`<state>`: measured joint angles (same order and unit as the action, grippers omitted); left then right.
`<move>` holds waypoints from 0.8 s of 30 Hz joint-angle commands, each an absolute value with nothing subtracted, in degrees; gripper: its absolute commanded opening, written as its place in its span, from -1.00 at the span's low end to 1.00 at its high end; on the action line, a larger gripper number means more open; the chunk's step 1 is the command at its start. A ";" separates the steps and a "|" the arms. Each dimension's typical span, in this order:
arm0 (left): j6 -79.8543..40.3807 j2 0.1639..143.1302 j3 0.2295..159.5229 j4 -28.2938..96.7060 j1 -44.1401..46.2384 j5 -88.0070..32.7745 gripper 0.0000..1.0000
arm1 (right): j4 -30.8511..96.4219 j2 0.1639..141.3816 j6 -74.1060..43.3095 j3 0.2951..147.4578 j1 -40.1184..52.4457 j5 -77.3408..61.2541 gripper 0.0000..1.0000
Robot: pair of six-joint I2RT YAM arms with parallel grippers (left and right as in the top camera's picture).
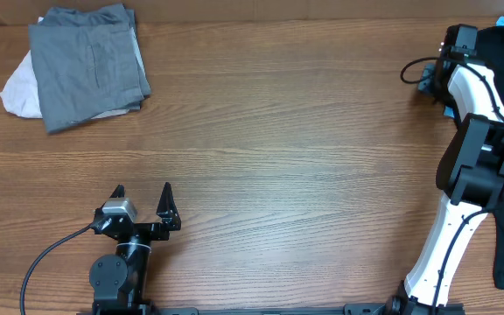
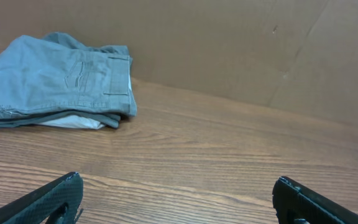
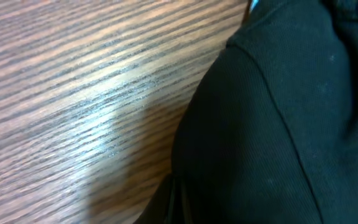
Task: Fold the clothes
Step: 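Reach the right gripper to the black polo shirt at the right edge, then grasp the black polo with the right gripper and drag it to table center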
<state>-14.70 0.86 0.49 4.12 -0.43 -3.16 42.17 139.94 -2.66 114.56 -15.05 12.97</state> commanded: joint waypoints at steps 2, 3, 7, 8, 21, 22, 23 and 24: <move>-15.22 0.25 0.27 4.23 -0.73 -2.74 1.00 | 43.55 138.74 -7.11 120.09 -15.18 14.52 -0.93; -15.22 0.25 0.27 4.23 -0.73 -2.74 0.99 | 44.23 138.04 -7.62 120.92 -15.18 14.50 -0.93; -15.22 0.25 0.27 4.23 -0.73 -2.74 1.00 | 46.09 135.20 -8.21 123.44 -14.90 14.48 -0.93; -15.22 0.25 0.27 4.23 -0.73 -2.74 1.00 | 46.63 134.50 -8.21 123.79 -14.72 14.50 -0.93; -15.22 0.25 0.27 4.23 -0.73 -2.76 1.00 | 47.88 118.32 -10.98 124.16 -7.70 11.18 -0.93; -15.22 0.25 0.27 4.23 -0.73 -2.74 1.00 | 48.25 117.23 -10.98 124.16 -6.09 9.32 -0.93; -15.22 0.25 0.27 4.23 -0.73 -2.74 1.00 | 48.42 116.64 -10.98 124.16 -4.75 7.68 -0.93; -15.22 0.25 0.27 4.23 -0.73 -2.74 0.99 | 48.60 116.22 -11.00 124.16 -3.20 5.80 -0.93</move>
<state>-14.70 0.86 0.49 4.12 -0.43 -3.16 48.53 120.20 -10.28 122.06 -8.25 12.36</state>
